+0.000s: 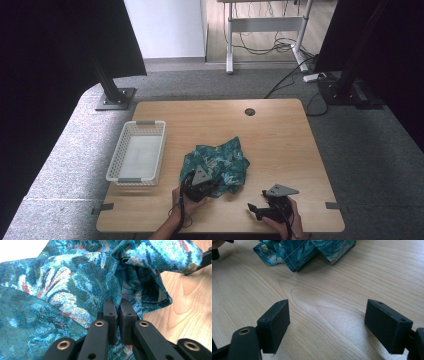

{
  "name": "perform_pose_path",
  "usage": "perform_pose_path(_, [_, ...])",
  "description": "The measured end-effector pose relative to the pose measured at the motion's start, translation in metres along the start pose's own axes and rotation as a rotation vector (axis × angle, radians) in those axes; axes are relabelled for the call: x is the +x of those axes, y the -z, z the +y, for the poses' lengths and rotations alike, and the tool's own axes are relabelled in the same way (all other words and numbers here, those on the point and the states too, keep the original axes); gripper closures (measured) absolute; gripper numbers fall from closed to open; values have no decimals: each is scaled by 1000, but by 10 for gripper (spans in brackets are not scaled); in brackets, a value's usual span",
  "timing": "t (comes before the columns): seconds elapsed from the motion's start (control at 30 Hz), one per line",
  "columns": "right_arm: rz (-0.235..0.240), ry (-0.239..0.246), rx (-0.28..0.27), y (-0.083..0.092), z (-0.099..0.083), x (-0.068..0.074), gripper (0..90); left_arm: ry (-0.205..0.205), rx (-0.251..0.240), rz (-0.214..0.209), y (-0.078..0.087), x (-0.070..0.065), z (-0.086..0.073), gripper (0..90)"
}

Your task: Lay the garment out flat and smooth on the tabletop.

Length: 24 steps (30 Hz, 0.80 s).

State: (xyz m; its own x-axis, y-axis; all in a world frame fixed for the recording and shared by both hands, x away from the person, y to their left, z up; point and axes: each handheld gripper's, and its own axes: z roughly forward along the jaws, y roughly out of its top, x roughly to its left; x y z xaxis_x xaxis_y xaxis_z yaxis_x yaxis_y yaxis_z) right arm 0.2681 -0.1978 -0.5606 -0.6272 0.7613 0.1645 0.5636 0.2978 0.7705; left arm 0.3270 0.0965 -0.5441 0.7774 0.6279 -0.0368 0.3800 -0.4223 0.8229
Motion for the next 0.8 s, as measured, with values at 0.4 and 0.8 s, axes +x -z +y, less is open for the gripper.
perform_pose_path(0.4, [0, -3, 0, 0, 0, 0, 200, 46, -4, -100, 2, 10, -2, 890])
perform_pose_path(0.8, [-10, 3, 0, 0, 0, 0, 202, 56, -46, -111, 19, 14, 3, 891])
